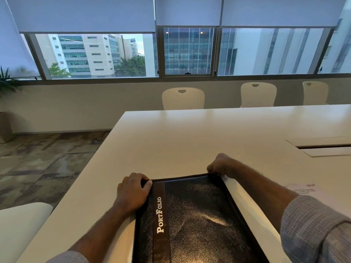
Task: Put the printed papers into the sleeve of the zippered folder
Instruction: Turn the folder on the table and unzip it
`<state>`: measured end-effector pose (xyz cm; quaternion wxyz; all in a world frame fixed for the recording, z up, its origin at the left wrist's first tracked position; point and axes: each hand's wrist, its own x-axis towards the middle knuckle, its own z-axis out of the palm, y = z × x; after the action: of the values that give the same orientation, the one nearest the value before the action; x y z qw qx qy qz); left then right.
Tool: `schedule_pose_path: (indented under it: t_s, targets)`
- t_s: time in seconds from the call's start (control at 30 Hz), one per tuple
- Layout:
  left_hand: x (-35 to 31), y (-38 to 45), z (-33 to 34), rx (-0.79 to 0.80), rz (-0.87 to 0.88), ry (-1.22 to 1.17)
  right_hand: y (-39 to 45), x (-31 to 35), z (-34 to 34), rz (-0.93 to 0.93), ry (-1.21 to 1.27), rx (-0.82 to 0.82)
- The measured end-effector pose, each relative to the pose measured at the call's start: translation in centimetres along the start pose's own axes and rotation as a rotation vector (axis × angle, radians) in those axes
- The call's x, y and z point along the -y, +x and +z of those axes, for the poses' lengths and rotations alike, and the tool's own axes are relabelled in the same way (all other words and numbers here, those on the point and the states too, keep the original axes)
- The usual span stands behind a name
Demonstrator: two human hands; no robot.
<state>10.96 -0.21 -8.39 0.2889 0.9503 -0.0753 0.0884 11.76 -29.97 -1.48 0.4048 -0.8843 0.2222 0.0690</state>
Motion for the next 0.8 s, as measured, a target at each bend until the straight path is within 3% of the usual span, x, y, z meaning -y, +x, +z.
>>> schedule_pose_path:
  t_s: [0.63,0.8]
  targets:
    - [0.7,0.5,0.4,0.011,-0.001,0.005,-1.2,-2.9,-2.9,0.217,0.012,0.140]
    - [0.8,0.6,0.5,0.015,0.004,0.002,-1.7,-3.8,-2.7,0.095,0.142,0.115]
